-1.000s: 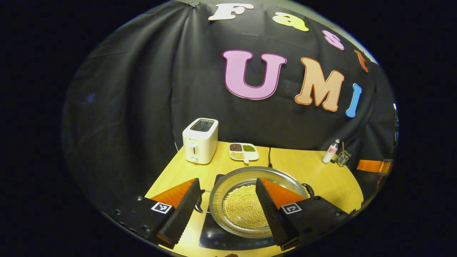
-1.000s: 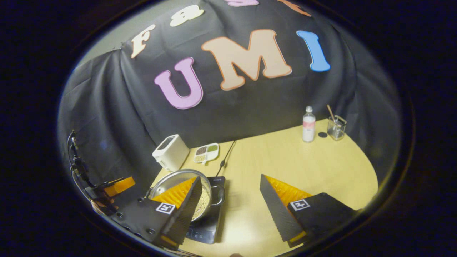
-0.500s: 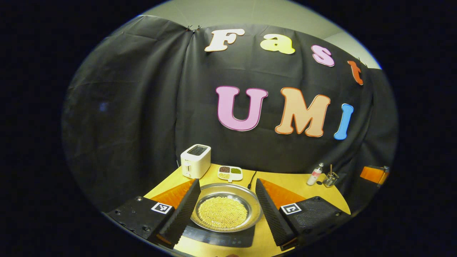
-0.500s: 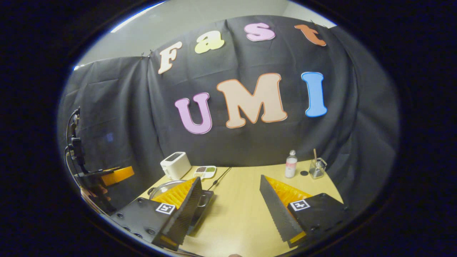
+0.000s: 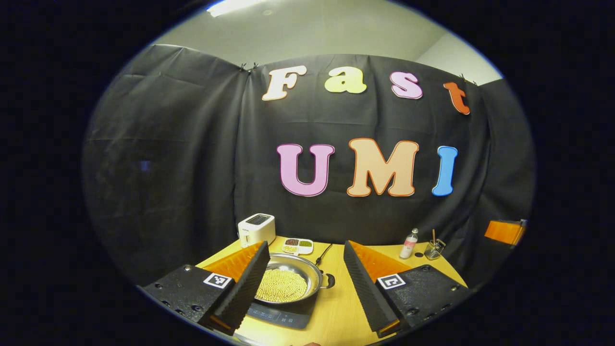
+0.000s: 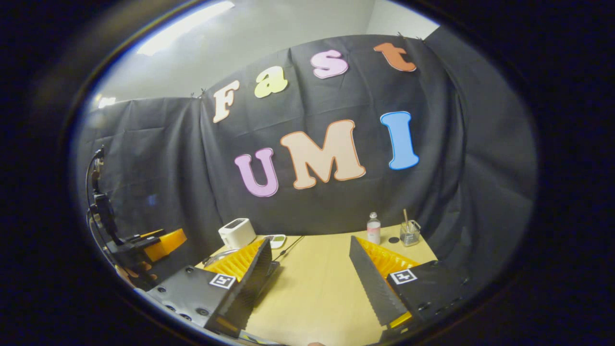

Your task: First push the handle of the pot to place it horizontally, then grasp the pot with both hands and set it on the induction cooktop.

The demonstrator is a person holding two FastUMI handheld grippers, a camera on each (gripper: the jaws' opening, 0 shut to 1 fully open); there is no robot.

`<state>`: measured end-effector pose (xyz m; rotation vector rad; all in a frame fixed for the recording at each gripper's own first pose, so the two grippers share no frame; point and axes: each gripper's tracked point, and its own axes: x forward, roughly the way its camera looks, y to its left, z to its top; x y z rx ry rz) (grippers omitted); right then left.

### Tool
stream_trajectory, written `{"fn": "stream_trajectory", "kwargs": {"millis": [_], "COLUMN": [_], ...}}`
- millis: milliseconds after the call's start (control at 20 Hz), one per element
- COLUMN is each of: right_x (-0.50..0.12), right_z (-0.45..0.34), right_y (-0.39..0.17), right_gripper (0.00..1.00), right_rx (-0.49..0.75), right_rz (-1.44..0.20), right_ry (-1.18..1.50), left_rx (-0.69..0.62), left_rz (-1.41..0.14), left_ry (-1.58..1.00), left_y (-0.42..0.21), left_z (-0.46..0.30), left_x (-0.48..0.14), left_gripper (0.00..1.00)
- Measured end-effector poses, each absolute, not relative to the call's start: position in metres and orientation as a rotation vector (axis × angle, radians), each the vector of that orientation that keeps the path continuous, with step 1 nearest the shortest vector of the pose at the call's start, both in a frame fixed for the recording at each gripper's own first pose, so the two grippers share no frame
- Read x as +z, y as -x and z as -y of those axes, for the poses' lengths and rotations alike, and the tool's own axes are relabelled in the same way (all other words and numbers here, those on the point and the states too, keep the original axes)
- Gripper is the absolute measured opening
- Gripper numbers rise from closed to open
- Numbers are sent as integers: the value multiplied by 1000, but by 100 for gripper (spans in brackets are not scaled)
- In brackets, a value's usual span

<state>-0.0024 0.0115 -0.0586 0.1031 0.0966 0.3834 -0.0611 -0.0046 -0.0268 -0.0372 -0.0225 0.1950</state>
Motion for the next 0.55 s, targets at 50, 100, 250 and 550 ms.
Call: {"fn": "stream_trajectory", "kwargs": {"millis": [50,100,250,550], "right_x": [-60,-59,-54,-48], "right_z": [-6,-1,11,29], "right_y": [4,6,9,3], "right_gripper": [100,100,100,92], "right_rx": [380,381,374,369], "right_rz": [-98,-95,-73,-49], "right_ry": [-102,-106,-119,-169], "left_rx": [184,170,140,103], "left_rz": [17,13,-4,4], "left_ry": [30,27,12,-5], "left_y": [63,63,59,48], "left_z": [14,23,42,72], "left_x": [-30,-32,-37,-37], "left_gripper": [94,95,95,90]}}
